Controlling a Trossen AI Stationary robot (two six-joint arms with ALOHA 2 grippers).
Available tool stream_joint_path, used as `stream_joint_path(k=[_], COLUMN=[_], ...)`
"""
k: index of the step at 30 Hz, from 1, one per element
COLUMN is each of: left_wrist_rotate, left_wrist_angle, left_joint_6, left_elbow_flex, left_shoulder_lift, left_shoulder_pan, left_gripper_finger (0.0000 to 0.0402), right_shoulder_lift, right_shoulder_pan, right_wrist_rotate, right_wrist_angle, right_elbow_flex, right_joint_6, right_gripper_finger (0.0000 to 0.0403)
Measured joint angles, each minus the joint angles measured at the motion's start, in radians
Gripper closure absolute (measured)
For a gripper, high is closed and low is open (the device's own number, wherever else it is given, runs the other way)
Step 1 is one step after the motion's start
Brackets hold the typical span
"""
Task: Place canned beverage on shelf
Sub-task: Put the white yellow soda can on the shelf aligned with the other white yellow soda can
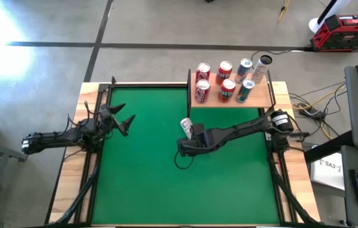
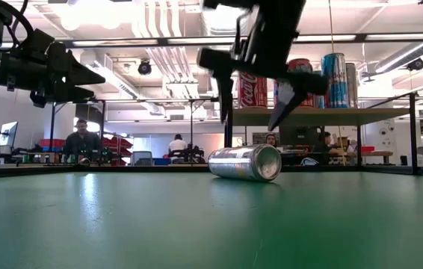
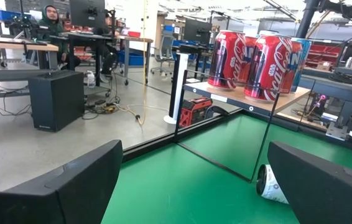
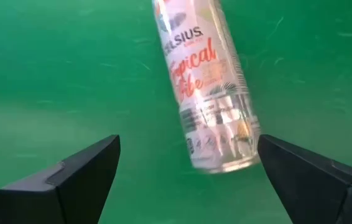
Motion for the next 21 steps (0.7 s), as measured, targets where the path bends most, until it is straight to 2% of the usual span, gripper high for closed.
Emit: stream_joint_path(k=[4,13,21], left_wrist_rotate=[0.0,0.0,0.0], left_wrist_angle=[0.0,0.0,0.0], left_joint_6=[0.0,0.0,0.0], left_elbow_flex=[0.0,0.0,0.0], left_shoulder_lift=[0.0,0.0,0.0], left_shoulder_pan=[0.0,0.0,0.0], left_gripper_finger=[0.0015,0.0015,0.0015], right_shoulder_lift=[0.009,0.01,0.011], right_shoulder_pan=[-0.049,-0.146,-0.204], right_wrist_rotate=[-0.07,-0.102,-0.105], right_wrist_angle=[0.007,0.017,0.093], right_elbow_flex=[0.0,0.0,-0.003], right_joint_6=[-0.099,-0.349,-0.473], right_gripper_finger=[0.003,0.003,0.003])
